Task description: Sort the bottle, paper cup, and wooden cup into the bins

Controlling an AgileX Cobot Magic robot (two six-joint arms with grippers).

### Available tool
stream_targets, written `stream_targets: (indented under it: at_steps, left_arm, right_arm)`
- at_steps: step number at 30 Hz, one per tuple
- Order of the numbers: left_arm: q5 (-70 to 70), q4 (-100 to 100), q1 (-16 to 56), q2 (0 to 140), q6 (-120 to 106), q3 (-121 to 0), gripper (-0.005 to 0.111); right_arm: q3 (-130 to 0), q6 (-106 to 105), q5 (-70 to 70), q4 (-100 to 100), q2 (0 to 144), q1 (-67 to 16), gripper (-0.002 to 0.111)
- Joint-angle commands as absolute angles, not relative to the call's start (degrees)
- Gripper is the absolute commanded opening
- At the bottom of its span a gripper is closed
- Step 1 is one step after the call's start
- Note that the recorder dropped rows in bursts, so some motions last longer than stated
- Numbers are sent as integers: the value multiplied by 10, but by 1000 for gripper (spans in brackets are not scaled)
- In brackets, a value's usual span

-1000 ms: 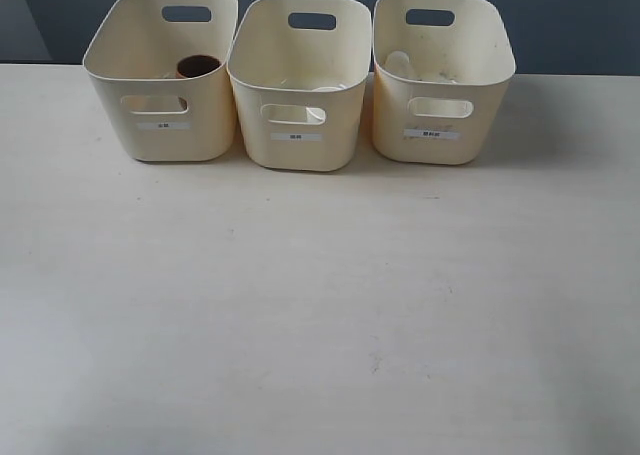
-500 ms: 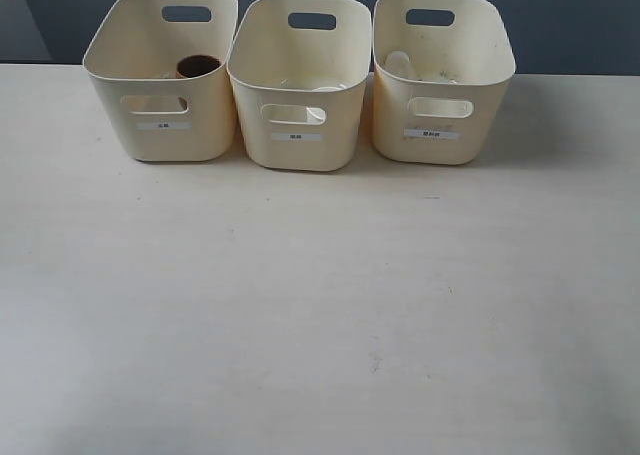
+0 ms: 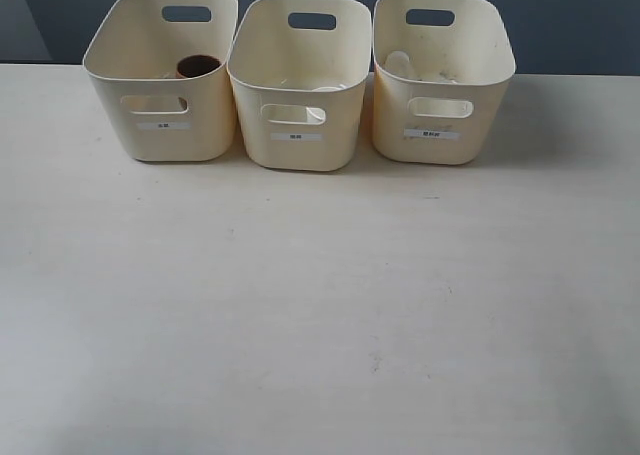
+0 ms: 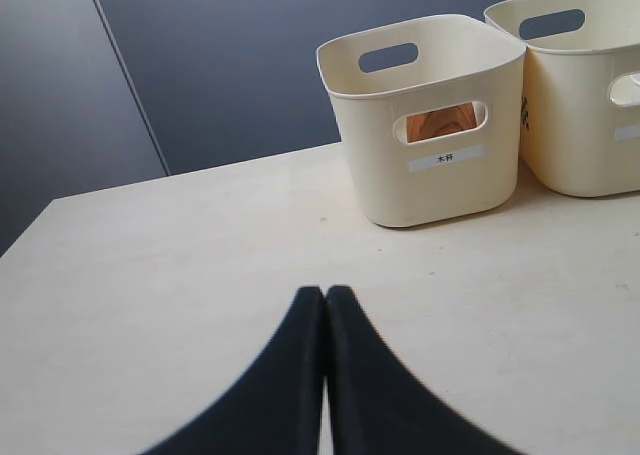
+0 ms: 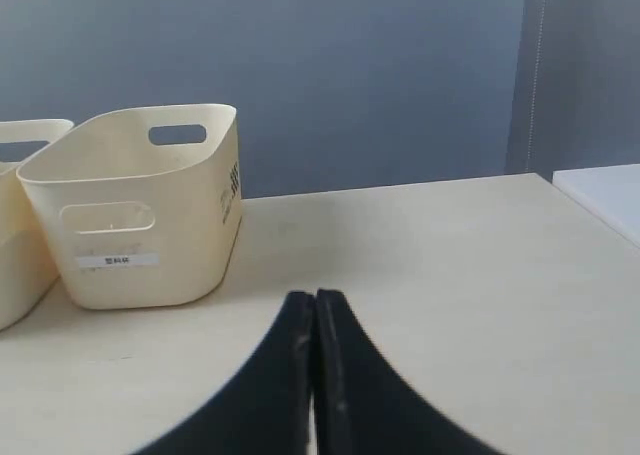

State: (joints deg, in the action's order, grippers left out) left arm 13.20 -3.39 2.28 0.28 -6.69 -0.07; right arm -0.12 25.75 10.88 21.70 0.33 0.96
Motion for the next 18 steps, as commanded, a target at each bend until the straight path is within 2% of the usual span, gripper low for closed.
stream_targets:
  at_steps: [1,6,18]
  left_arm:
    - [129,-38,25,0,-66,0,0]
    - [129,-38,25,0,-66,0,0]
    - [129,-38,25,0,-66,0,0]
  right_arm:
    - [0,256,108,212,0,13,-1]
    - [0,257,110,119,0,13,-1]
    - [0,255,92,153,0,13,-1]
